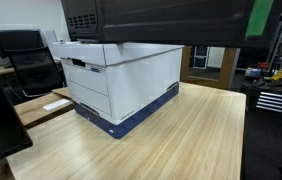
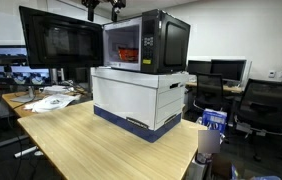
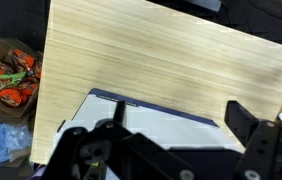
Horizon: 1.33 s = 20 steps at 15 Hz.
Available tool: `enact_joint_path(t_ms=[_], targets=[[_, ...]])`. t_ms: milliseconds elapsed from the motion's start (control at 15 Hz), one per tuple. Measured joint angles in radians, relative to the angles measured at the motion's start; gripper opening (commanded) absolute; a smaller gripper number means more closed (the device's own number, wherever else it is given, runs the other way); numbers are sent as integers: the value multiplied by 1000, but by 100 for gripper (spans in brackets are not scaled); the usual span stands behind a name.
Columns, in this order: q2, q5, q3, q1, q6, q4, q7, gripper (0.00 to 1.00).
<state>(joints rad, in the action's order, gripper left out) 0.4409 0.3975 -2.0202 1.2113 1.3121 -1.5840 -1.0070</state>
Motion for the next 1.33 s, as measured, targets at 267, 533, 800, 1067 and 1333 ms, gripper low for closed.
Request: enact_joint_path(t_ms=[267, 533, 800, 1067, 1333], targets=[[15, 96, 0, 0, 61, -41, 157, 100], [26, 122, -1, 21, 149, -91, 289, 100], [34, 122, -2, 49, 214, -137, 438, 100], [41, 119, 0, 59, 248, -159, 593, 100], [42, 114, 8, 60, 268, -160, 723, 100]])
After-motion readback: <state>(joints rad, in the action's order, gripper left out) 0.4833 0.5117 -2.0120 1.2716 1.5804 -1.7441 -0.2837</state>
